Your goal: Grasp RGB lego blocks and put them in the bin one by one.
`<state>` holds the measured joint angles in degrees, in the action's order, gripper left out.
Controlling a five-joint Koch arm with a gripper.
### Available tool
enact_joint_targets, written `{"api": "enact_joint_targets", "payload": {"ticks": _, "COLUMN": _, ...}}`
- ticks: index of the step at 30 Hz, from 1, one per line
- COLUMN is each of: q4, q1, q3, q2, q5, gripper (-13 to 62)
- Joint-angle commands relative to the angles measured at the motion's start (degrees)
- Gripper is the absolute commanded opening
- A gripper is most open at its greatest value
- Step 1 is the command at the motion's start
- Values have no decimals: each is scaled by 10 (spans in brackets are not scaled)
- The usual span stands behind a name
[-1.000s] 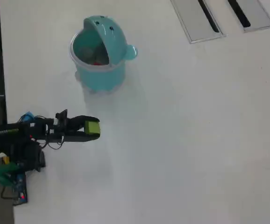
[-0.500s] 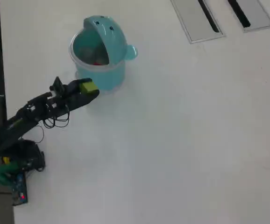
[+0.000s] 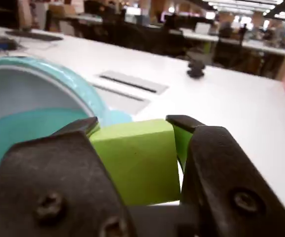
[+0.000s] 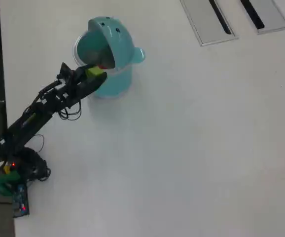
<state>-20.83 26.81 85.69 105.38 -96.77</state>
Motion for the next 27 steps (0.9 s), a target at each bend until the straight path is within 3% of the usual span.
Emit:
{"api": "enact_joint_targets", "payload": {"ticks": 1, "q4": 44, "q1": 28, "q3": -57, "q2": -2, "q5": -7, "gripper": 186}}
{"api": "enact_joint_targets", "payload": {"ticks": 10, "q4": 51, "q1": 126, "q3": -72, "q2": -38, "q5": -42, "gripper": 185}}
{"api": "enact_joint_targets", "payload": {"ticks": 19, "q4": 46, "q1": 140, "q3": -313, "q2": -219, "q5": -47, "gripper": 185}}
{"api": "enact_joint_targets", "payload": {"ticks": 27, "q4": 51, "q1": 162, "q3": -353, "q2": -304, "q5": -43, "gripper": 187}}
